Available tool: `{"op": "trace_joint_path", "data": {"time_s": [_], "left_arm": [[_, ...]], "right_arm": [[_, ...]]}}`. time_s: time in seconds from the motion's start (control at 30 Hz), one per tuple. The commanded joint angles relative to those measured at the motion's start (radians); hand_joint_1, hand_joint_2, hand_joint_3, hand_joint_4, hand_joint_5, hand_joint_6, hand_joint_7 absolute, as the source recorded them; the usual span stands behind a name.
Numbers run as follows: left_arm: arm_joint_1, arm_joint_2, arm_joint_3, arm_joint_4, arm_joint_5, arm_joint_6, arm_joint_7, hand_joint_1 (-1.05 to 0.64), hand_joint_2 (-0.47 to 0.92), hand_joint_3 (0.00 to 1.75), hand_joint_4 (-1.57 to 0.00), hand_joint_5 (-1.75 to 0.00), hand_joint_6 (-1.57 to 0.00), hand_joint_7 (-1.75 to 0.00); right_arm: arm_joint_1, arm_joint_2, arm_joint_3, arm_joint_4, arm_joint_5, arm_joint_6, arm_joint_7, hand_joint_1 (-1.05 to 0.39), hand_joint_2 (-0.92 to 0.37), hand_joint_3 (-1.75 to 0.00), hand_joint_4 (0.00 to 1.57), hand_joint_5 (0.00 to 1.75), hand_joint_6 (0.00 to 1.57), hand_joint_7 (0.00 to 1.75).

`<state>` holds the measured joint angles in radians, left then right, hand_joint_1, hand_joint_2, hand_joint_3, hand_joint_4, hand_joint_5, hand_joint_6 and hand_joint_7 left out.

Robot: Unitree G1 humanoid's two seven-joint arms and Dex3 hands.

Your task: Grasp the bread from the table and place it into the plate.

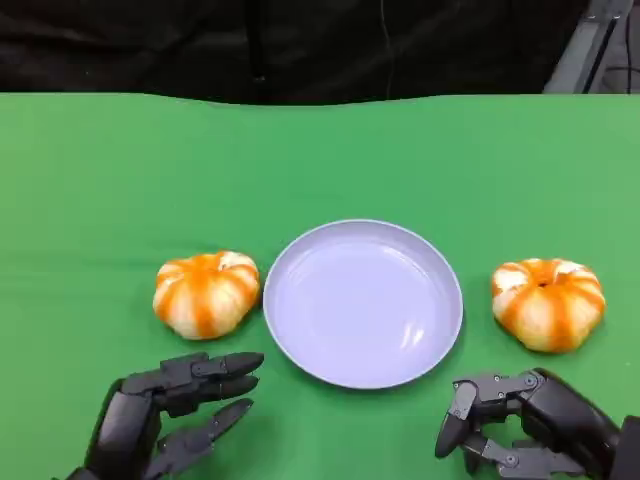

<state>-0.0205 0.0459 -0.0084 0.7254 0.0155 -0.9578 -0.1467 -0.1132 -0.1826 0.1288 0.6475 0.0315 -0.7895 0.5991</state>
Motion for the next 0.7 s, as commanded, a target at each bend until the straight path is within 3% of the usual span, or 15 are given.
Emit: {"op": "trace_joint_path", "data": {"time_s": [0.03, 0.63, 0.7], "left_arm": [[0.008, 0.01, 0.005, -0.012, -0.013, 0.008, -0.008, -0.15, 0.92, 0.15, -0.97, -0.16, -1.0, 0.0], [0.006, 0.006, 0.006, -0.006, -0.033, -0.001, -0.021, -0.15, 0.92, 0.14, -0.99, -0.14, -1.0, 0.0], [0.006, 0.001, 0.012, -0.001, -0.061, -0.016, -0.038, -0.16, 0.92, 0.08, -0.9, -0.06, -0.81, 0.0]], "right_arm": [[0.003, -0.016, -0.004, 0.0, 0.004, 0.0, -0.003, -0.04, -0.89, -0.54, 0.71, 1.6, 0.8, 1.07], [0.002, -0.016, -0.004, 0.003, 0.007, 0.001, 0.001, -0.04, -0.88, -0.54, 0.71, 1.6, 0.8, 1.07], [0.001, -0.016, -0.004, 0.009, 0.008, -0.003, 0.003, -0.03, -0.89, -0.54, 0.7, 1.59, 0.8, 1.07]]}}
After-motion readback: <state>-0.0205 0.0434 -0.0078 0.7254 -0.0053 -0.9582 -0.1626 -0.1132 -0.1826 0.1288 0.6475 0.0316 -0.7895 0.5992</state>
